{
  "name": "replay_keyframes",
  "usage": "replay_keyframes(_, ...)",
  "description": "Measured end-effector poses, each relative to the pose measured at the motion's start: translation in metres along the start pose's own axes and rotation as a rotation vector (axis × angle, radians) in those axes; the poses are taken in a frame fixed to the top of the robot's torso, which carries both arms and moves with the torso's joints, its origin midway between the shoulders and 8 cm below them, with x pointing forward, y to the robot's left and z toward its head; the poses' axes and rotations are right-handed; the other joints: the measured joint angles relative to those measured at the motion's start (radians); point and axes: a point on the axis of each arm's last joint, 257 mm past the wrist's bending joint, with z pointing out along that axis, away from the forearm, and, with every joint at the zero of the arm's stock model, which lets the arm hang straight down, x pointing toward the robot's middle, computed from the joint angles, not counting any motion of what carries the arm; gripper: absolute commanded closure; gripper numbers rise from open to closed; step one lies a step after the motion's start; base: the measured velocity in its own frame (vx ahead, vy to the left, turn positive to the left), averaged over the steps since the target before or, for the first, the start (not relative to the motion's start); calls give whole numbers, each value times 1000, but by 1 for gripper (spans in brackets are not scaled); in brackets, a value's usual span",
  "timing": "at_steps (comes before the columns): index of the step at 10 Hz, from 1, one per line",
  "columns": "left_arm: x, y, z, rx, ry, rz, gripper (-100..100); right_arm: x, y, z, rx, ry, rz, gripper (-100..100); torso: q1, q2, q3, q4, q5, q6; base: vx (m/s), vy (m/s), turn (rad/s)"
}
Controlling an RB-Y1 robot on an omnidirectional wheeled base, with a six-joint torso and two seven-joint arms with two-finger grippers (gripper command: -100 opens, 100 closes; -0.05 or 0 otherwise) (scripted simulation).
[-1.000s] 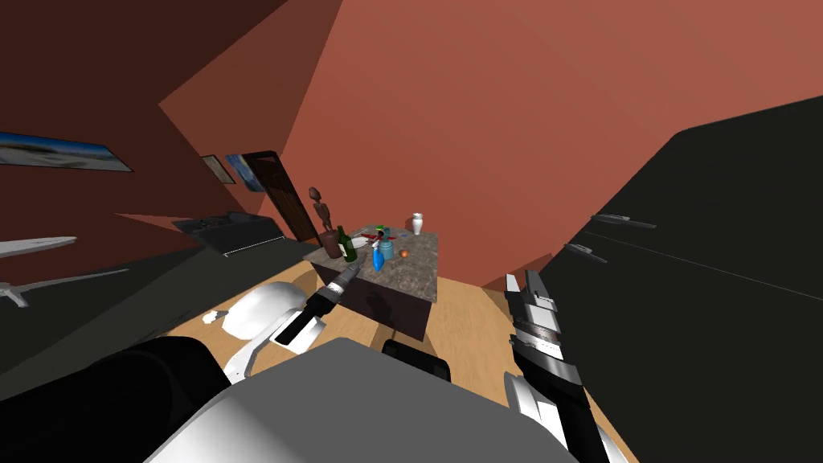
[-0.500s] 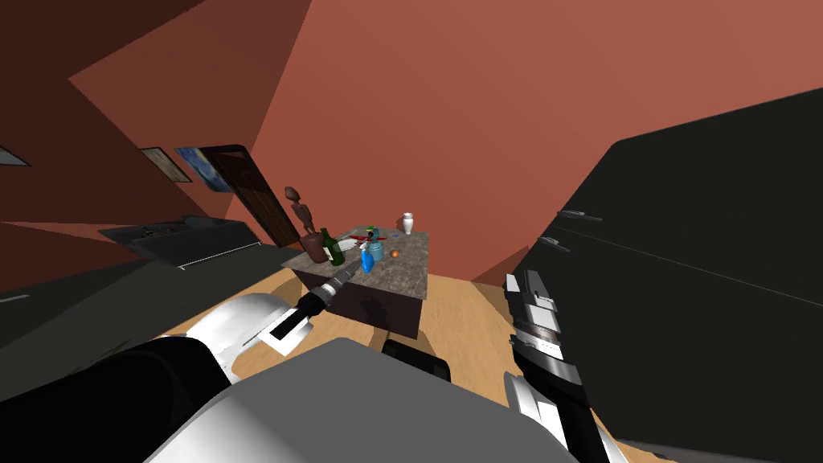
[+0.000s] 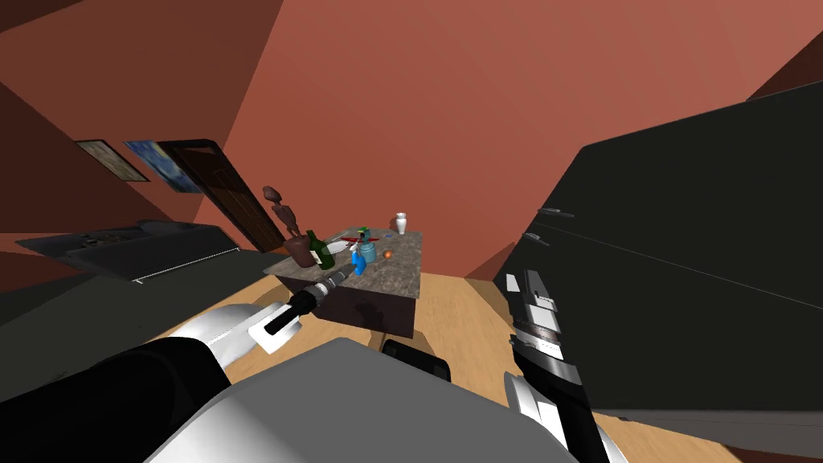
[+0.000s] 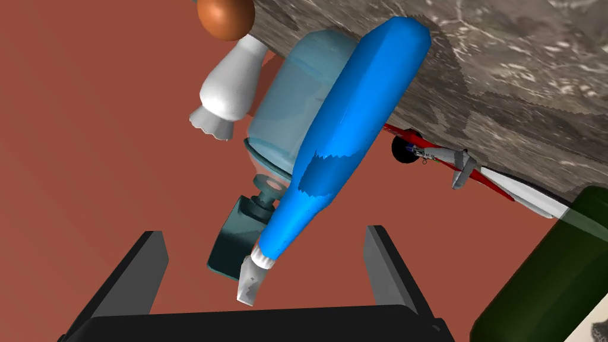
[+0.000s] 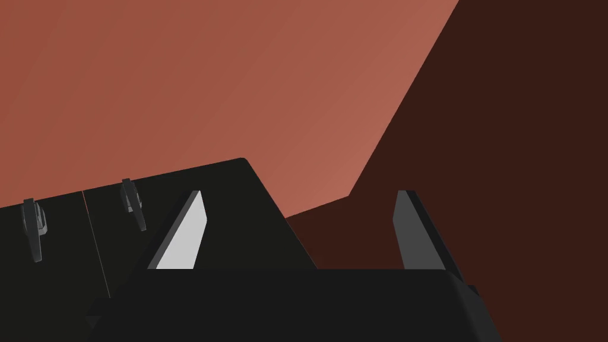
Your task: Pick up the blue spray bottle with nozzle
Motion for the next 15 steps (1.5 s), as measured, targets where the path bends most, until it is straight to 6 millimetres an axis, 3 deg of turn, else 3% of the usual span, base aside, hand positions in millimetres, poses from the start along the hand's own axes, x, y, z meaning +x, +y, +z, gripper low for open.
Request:
replay_keyframes(3,-10,43,-4,-86,43,129,-100,0,0,0,0,0,0,0,-1,0,0,0,0,0,11,-42,-113)
replay_keyframes(9,-36,95,-8,-200,93,324,-100,0,0,0,0,0,0,0,0,0,0,0,0,0,9,-33,-115)
replay_keyframes(13,-60,118,-9,-257,113,428,-100,0,0,0,0,0,0,0,0,0,0,0,0,0,7,-20,-67)
replay_keyframes(14,-61,119,-9,-259,113,431,0,0,0,0,0,0,0,0,1,1,0,0,0,-1,0,0,0)
replay_keyframes(15,-61,119,-9,-259,113,431,-100,0,0,0,0,0,0,0,1,1,0,0,0,-1,-88,29,-132)
